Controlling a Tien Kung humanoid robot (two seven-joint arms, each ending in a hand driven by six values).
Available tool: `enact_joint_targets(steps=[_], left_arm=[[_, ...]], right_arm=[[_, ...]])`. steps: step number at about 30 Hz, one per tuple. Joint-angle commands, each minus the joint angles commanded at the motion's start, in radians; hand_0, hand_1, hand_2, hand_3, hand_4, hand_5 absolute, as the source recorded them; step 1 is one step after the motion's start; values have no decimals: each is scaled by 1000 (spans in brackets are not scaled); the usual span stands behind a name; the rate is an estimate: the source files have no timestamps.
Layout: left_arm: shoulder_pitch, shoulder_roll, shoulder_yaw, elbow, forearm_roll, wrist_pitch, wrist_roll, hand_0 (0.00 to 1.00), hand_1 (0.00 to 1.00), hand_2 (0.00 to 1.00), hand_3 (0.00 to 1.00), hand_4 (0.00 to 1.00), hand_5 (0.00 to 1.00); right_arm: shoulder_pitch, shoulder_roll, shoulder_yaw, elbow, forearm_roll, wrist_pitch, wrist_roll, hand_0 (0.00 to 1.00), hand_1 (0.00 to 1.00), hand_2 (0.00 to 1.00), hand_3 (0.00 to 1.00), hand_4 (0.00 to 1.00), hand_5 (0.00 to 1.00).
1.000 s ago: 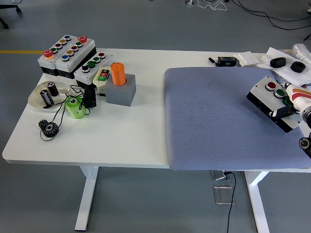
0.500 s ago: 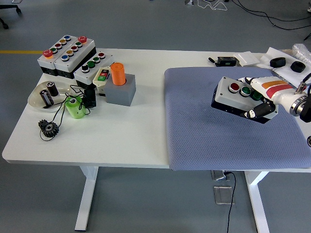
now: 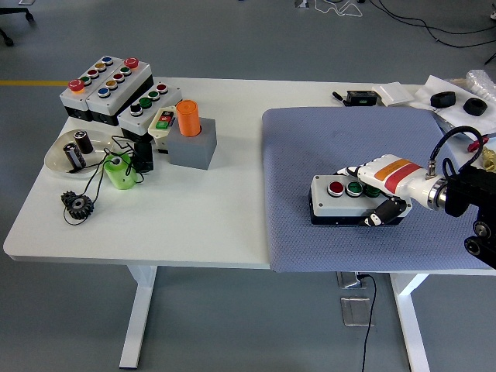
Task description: Pick up the button,place it on the desk,press the button,press the button
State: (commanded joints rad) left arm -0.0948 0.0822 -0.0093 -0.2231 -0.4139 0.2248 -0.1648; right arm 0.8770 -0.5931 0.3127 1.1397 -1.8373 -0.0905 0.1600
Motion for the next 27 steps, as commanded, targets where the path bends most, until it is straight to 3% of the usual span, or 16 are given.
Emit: enact_joint_targets(steps=[2, 7, 8, 13, 14, 20, 21, 26, 27], left_arm=[[0, 0, 2, 0, -5, 0, -2, 733, 811, 822, 693, 484, 998], [2, -1, -2, 0, 0, 1, -2, 733, 811, 822, 693, 484, 998], [2, -1, -4, 0, 2, 2, -1, 733, 810, 822, 692, 485, 998], [5, -1, -9, 0, 10, 3, 0, 733, 810, 822, 692, 485, 998], [6, -1, -11, 0, 12, 3, 1, 733, 810, 822, 691, 485, 998], [11, -3, -22, 0, 26, 4, 5, 733, 810, 822, 691, 485, 998], [12, -3, -23, 0, 28, 4, 5, 732, 810, 822, 691, 485, 998], [12, -1, -29, 0, 40, 4, 8, 732, 810, 822, 691, 485, 998], [12, -1, -28, 0, 38, 4, 7, 732, 809, 822, 690, 485, 998]], right_arm=[[0, 0, 3, -1, -15, 2, 7, 40, 35, 234, 367, 443, 12], [-2, 5, 5, -6, -15, 38, 2, 40, 35, 234, 367, 443, 12], [-4, 6, 7, -8, -16, 48, -1, 181, 109, 324, 428, 540, 88], [-14, 3, 17, -11, -26, 92, -41, 181, 109, 324, 428, 540, 88], [-16, 2, 18, -12, -29, 95, -51, 342, 268, 391, 511, 621, 189], [-25, -4, 35, -10, -39, 121, -84, 342, 268, 391, 511, 621, 189], [-27, -6, 40, -7, -40, 129, -86, 502, 463, 530, 706, 730, 303], [-29, -15, 56, 2, -70, 151, -90, 502, 463, 530, 706, 730, 303], [-28, -16, 56, 0, -79, 155, -91, 635, 603, 697, 894, 855, 363]])
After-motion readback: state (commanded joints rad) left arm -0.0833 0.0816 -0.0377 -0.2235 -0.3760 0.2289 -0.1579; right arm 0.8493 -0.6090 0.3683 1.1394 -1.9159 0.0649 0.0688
